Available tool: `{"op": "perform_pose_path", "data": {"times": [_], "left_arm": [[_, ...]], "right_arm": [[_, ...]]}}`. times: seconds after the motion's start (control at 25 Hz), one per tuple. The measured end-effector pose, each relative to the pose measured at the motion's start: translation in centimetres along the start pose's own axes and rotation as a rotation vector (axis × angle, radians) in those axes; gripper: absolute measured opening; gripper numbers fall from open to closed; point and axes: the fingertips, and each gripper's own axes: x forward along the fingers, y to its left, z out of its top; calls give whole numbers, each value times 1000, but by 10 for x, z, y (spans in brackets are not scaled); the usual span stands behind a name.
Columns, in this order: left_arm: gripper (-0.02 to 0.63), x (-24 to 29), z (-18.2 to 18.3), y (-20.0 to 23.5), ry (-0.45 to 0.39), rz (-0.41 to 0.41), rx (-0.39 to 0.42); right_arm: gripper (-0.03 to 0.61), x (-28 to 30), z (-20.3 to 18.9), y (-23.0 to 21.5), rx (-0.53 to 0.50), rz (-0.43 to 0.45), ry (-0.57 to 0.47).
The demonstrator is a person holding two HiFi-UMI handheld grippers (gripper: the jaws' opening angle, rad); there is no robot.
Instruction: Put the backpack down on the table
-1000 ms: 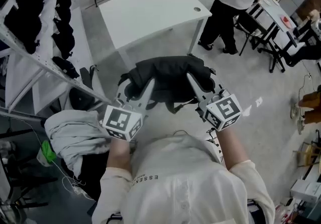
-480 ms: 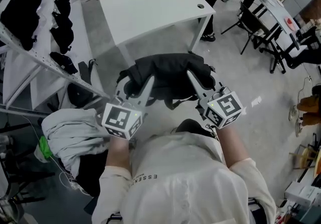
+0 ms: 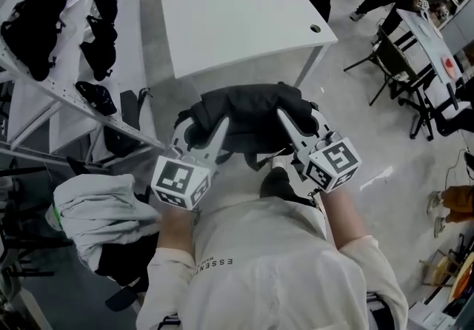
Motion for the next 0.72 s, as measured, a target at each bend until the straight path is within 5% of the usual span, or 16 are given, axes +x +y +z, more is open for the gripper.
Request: {"op": "perform_pose_path", "data": {"times": [0.72], "left_arm": [[103, 223, 59, 41, -19, 233, -54]], "right_arm": [[71, 94, 65, -231, -84, 264, 7]]}}
